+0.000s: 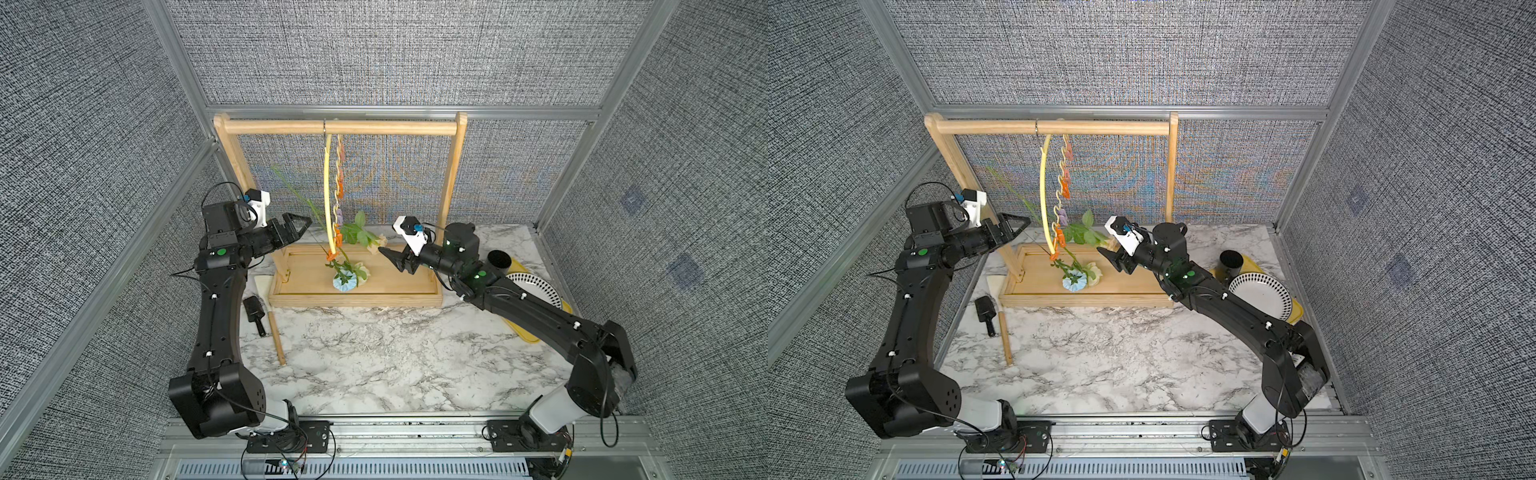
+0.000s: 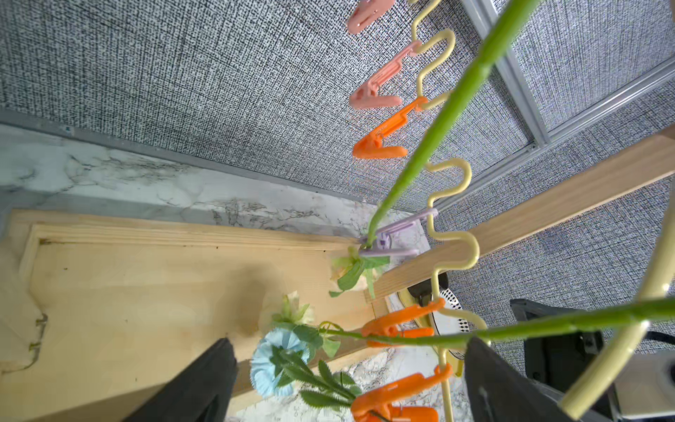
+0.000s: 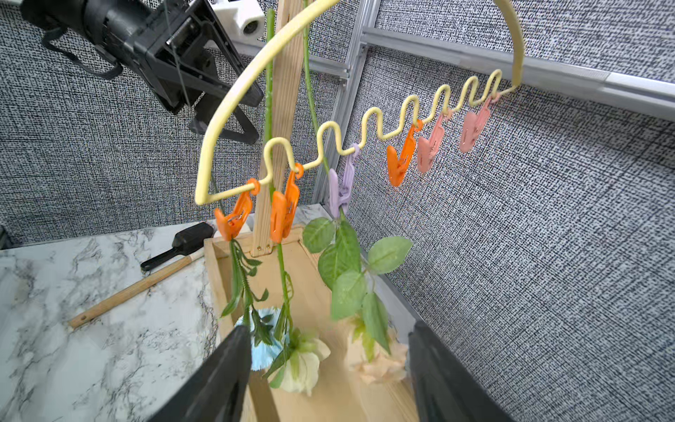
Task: Dry the flowers on a clothes hanger
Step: Clamp the flower onto the hanger, then reset both arms
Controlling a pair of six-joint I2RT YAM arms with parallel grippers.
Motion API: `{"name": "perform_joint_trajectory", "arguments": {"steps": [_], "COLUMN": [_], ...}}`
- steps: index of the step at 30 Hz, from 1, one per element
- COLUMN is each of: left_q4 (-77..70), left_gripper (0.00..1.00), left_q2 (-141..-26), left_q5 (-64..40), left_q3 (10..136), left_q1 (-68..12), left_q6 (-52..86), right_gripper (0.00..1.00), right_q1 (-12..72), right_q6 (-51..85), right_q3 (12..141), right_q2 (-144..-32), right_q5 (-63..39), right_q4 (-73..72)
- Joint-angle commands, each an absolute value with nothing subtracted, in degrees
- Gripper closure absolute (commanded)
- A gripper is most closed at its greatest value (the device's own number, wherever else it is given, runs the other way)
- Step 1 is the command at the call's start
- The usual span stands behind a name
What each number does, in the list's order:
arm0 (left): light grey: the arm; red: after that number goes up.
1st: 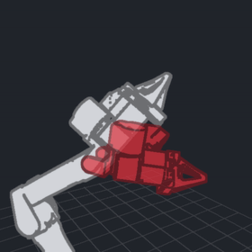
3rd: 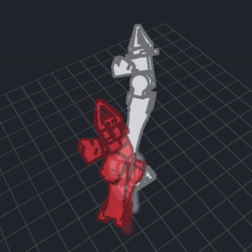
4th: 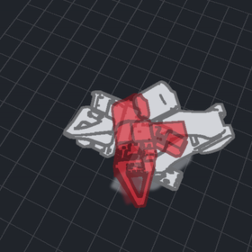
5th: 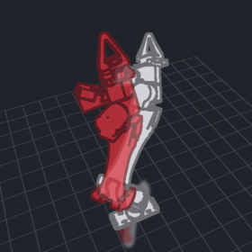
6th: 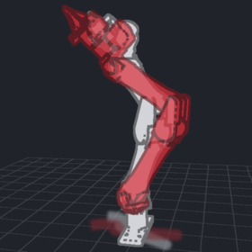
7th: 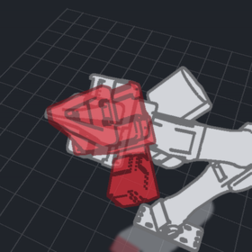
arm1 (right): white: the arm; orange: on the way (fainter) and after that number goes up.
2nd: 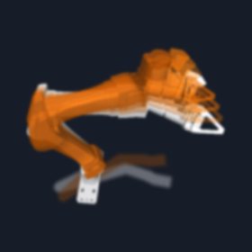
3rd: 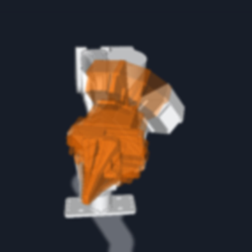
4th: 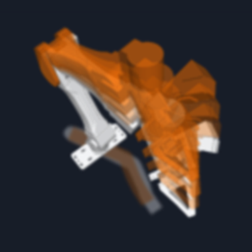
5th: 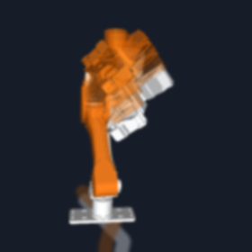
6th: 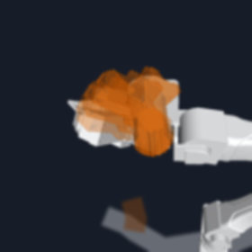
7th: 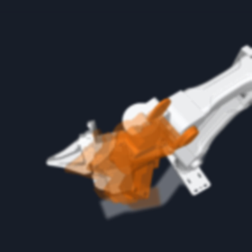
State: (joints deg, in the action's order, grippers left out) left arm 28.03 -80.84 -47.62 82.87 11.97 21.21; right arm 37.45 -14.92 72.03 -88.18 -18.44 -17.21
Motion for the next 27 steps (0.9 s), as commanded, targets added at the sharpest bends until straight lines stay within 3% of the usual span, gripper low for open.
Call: {"name": "perform_joint_trajectory", "arguments": {"steps": [1, 7, 9, 12, 19, 24, 27], "left_q4": [28.31, 31.28, 31.79, 32.16, 26.81, 18.56, 4.40], "left_gripper": [0.00, 0.00, 0.00, 0.00, 0.01, 0.00, 0.00], "left_q2": [-78.59, -72.43, -69.90, -65.64, -58.90, -57.78, -58.35], "left_q5": [-45.32, -37.30, -32.62, -24.01, -12.95, -7.48, -9.15], "left_q3": [80.91, 76.10, 73.94, 69.17, 57.38, 48.19, 40.76], "left_q1": [12.86, 14.65, 14.77, 14.77, 14.44, 12.70, 9.15], "left_q6": [19.97, 18.90, 18.72, 19.83, 22.34, 26.43, 16.73], "right_gripper": [0.30, 0.28, 0.13, 0.01, 0.01, 0.01, 0.01], "right_q1": [37.42, 37.57, 37.62, 37.66, 36.83, 31.18, 25.14], "right_q6": [-12.48, -10.05, -9.65, -6.95, -2.77, 0.22, 3.20], "right_q3": [68.67, 58.52, 54.46, 47.59, 32.11, 24.07, 19.61], "right_q2": [-84.59, -73.73, -69.65, -62.39, -44.35, -34.75, -33.62], "right_q5": [-16.96, -13.78, -10.95, -6.16, 13.53, 23.85, 25.94], "right_q4": [-18.72, -19.16, -18.90, -19.31, -15.40, -13.80, -16.06]}}
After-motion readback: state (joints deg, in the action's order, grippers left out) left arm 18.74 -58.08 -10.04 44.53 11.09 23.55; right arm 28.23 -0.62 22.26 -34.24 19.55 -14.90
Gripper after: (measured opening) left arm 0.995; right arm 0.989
